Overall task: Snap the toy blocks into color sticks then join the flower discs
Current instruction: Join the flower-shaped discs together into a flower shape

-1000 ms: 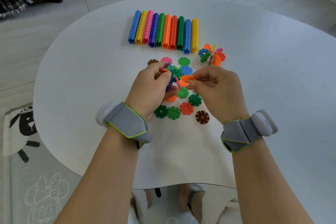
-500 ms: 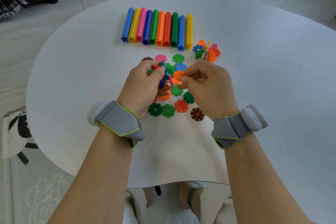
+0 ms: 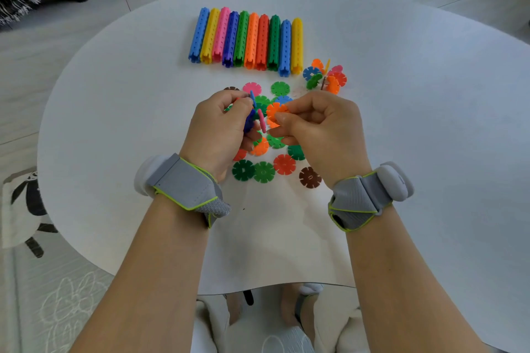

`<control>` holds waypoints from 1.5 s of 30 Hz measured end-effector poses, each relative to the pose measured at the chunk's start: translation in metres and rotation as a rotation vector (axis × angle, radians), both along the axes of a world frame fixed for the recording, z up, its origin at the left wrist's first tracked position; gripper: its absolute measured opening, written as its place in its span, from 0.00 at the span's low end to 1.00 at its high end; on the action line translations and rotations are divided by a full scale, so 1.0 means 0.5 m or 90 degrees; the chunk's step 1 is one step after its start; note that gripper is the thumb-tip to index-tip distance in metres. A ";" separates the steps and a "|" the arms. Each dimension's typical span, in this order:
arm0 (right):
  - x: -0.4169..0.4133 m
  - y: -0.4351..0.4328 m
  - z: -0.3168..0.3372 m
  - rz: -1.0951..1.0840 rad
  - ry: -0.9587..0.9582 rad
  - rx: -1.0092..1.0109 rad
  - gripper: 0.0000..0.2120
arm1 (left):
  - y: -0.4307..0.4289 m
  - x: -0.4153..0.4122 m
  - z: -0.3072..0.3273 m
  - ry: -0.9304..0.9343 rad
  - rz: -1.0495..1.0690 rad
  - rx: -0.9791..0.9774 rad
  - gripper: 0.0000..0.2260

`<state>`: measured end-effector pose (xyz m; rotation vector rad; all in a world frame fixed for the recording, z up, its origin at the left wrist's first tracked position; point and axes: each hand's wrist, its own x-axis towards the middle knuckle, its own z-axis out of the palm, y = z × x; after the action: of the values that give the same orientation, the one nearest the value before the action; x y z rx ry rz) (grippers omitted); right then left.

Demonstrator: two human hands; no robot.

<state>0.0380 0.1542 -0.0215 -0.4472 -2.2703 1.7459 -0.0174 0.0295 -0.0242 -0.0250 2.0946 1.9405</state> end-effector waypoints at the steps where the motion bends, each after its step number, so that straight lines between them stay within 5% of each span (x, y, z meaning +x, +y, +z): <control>1: -0.001 -0.001 0.001 0.002 -0.003 -0.002 0.06 | -0.002 -0.001 -0.001 -0.003 0.003 0.000 0.07; 38: -0.007 -0.004 -0.004 0.042 -0.037 0.145 0.08 | -0.006 0.001 -0.005 0.018 -0.020 -0.054 0.08; 45: -0.006 -0.018 -0.008 0.005 -0.026 0.142 0.06 | -0.001 0.001 -0.008 0.082 -0.014 -0.141 0.10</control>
<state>0.0348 0.1453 -0.0255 -0.4314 -2.4618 1.4761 -0.0169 0.0290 -0.0279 0.0803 2.3734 1.7306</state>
